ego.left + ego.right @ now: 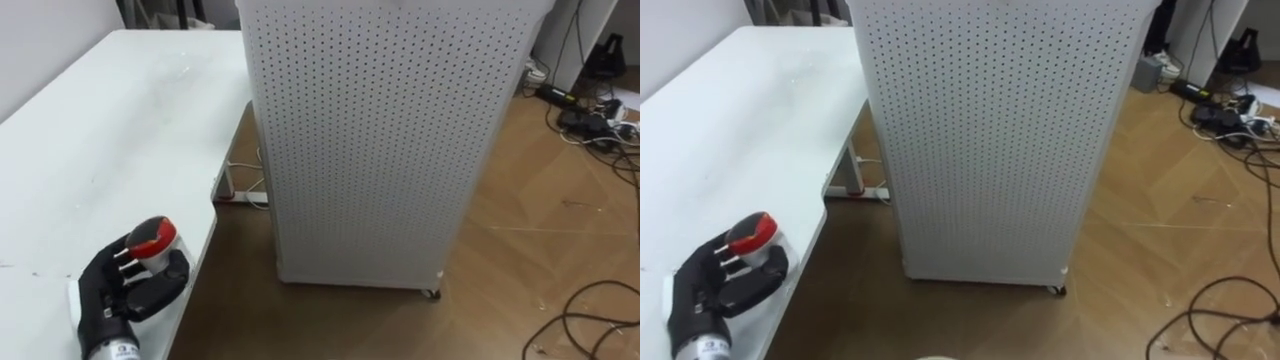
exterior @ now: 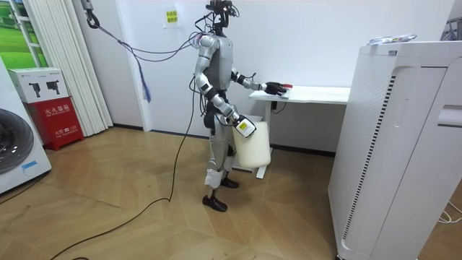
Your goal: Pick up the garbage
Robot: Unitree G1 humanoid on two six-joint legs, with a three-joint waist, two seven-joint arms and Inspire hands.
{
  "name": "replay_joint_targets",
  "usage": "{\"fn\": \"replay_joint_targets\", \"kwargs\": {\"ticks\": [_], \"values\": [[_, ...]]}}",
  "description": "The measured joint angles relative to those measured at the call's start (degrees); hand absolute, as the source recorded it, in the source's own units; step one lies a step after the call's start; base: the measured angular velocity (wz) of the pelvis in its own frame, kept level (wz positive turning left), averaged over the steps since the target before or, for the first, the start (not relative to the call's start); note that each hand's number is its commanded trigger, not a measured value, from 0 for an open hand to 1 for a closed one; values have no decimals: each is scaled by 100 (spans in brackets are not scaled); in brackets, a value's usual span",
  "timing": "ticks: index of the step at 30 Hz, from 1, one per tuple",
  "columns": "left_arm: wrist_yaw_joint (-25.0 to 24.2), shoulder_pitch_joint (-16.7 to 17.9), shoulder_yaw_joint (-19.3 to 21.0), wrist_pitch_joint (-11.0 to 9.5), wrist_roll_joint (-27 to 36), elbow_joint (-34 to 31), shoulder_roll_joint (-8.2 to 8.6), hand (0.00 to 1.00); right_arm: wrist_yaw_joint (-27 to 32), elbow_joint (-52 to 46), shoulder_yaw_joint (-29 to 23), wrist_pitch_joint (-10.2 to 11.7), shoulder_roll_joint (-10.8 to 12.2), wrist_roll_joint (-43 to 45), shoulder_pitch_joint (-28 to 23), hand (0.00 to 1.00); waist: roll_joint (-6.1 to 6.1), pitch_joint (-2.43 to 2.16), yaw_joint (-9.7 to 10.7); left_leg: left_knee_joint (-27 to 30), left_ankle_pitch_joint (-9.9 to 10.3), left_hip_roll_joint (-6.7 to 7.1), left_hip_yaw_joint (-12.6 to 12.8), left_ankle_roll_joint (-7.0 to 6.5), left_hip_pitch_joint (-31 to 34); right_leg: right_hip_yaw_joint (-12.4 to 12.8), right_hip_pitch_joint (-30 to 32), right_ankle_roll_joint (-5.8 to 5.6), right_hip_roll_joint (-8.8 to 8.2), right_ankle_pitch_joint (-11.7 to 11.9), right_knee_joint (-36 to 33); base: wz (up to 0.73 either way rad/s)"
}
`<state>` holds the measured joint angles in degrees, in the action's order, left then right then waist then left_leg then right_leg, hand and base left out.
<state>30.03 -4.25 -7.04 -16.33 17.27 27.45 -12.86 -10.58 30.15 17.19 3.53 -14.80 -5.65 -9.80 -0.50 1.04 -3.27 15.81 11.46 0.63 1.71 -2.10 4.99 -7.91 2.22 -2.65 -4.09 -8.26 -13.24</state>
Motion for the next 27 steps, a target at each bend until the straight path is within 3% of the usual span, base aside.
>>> {"fn": "replay_joint_targets", "kwargs": {"ticks": [11,21,27], "values": [[-496,-12,-429,-35,12,-533,43,100,138,677,-5,33,24,106,811,100,7,7,63,205,-55,7,26,-57,553,-14,617,0,-86,-1,-281,-1],[-1731,-8,-1131,-33,3,-594,79,100,290,1346,-29,168,64,94,1393,100,-4,36,26,274,-59,-7,142,-71,720,-29,831,3,-105,1,-341,-5],[-2411,3,-1223,-26,9,-596,82,100,216,1420,-64,194,17,94,1563,100,-57,58,93,299,-38,-70,258,-69,817,-79,953,38,-81,24,-357,-8]]}}
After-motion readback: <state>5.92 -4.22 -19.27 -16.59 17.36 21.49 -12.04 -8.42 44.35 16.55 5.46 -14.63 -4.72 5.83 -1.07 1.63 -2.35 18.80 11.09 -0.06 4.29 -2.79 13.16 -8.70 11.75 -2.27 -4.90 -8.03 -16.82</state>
